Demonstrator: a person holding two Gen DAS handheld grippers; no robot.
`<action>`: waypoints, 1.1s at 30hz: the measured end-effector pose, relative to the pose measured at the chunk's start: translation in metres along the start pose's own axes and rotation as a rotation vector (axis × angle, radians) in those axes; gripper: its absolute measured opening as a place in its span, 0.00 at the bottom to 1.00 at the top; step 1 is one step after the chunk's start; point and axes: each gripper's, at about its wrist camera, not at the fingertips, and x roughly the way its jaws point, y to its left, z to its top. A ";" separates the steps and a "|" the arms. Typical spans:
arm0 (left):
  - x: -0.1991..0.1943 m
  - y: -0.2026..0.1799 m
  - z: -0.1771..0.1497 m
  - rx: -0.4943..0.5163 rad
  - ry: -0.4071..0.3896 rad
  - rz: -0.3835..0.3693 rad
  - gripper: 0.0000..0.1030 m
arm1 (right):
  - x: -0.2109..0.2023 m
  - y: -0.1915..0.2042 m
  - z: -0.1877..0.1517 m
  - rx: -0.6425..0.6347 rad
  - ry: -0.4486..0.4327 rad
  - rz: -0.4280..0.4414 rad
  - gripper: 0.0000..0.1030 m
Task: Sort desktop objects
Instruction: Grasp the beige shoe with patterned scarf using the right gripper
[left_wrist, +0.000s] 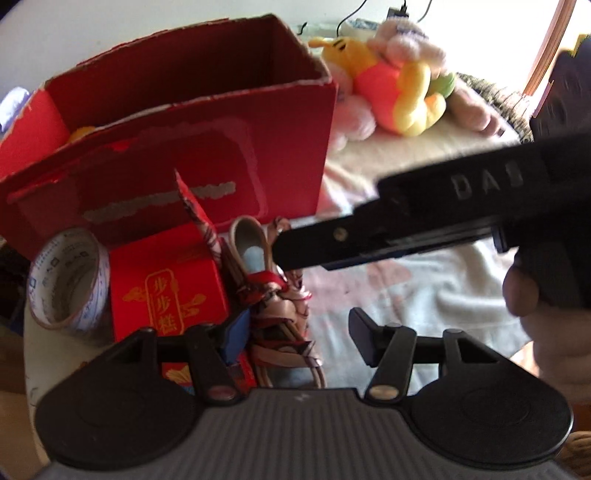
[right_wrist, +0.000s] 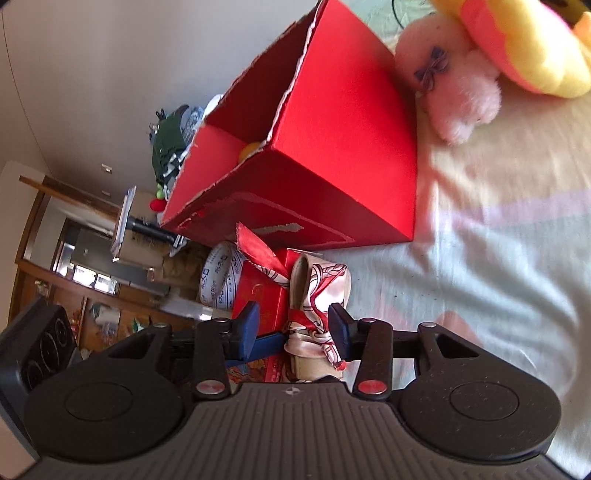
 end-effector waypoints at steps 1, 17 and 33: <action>0.000 -0.001 -0.001 0.007 -0.002 0.009 0.59 | 0.003 0.001 0.001 -0.005 0.015 0.001 0.45; 0.001 -0.012 0.002 0.045 -0.026 -0.058 0.67 | 0.025 -0.021 0.017 -0.043 0.172 -0.094 0.45; 0.022 -0.003 0.005 0.002 0.073 -0.011 0.68 | 0.010 -0.052 0.014 0.087 0.178 0.016 0.35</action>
